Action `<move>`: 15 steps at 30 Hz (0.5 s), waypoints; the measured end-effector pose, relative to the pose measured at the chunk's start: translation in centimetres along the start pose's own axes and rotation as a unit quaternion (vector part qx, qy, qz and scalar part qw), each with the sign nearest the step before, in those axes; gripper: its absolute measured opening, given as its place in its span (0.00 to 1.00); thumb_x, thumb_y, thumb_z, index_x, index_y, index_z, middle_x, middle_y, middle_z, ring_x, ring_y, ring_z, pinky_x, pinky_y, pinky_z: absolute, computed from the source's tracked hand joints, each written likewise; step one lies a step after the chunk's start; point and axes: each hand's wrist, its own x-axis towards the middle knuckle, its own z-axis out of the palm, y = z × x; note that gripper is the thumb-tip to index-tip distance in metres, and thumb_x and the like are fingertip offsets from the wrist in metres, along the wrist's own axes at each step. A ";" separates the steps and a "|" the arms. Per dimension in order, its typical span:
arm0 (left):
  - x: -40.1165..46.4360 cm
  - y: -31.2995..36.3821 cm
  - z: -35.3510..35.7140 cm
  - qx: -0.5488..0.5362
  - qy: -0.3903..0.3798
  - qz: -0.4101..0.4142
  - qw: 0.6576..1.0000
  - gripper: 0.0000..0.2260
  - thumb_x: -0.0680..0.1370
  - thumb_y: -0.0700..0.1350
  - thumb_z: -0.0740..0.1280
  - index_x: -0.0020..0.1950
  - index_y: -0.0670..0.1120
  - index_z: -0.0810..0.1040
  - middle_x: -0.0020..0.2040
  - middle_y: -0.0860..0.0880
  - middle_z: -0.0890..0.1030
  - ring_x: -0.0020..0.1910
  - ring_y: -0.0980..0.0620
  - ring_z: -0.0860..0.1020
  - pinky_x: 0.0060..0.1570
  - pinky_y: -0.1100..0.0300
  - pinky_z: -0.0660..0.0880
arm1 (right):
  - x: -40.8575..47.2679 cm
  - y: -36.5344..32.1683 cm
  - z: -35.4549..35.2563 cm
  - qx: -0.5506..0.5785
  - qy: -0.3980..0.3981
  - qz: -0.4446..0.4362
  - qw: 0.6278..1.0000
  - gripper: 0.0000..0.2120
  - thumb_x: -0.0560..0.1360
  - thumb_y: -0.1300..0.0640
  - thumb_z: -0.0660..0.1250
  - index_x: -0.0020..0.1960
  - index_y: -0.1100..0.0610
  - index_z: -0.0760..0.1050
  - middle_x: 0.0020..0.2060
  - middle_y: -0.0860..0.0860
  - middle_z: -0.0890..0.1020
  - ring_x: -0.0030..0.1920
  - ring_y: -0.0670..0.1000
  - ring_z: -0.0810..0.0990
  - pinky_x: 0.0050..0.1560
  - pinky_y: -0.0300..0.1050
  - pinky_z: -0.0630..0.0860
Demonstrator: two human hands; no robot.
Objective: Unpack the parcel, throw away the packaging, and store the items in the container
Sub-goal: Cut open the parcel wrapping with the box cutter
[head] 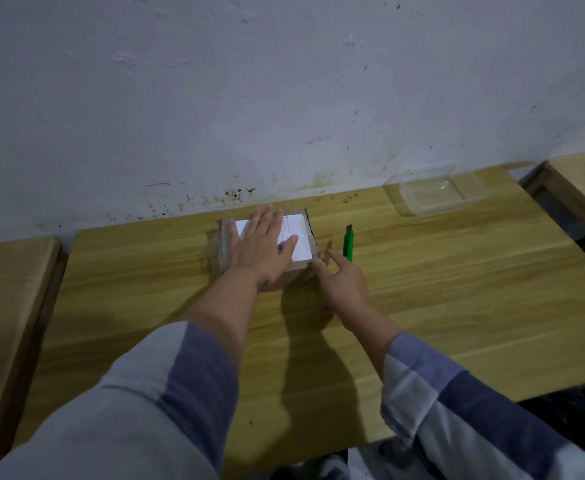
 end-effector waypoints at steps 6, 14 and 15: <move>3.1 -1.6 -0.4 0.039 -0.040 0.022 0.998 0.26 0.80 0.62 0.47 0.77 0.60 0.44 0.80 0.52 0.46 0.78 0.52 0.42 0.73 0.39 0.41 | 1.7 0.5 2.8 0.085 0.001 0.027 0.996 0.21 0.74 0.44 0.64 0.65 0.49 0.69 0.60 0.56 0.75 0.56 0.59 0.77 0.58 0.57 0.76; 2.6 -1.5 0.6 0.037 -0.005 0.004 0.999 0.31 0.78 0.66 0.47 0.78 0.56 0.45 0.80 0.52 0.45 0.78 0.52 0.44 0.74 0.44 0.45 | 6.4 -1.1 1.2 0.072 0.045 0.024 0.996 0.17 0.77 0.51 0.62 0.65 0.53 0.68 0.61 0.57 0.76 0.58 0.59 0.77 0.59 0.58 0.75; 2.3 -1.4 0.7 0.035 -0.001 0.001 0.999 0.32 0.78 0.66 0.48 0.78 0.56 0.45 0.80 0.51 0.44 0.78 0.52 0.43 0.74 0.45 0.44 | 6.8 -1.4 1.0 0.059 0.042 0.024 0.997 0.17 0.78 0.51 0.61 0.65 0.53 0.67 0.61 0.57 0.76 0.57 0.59 0.77 0.59 0.58 0.75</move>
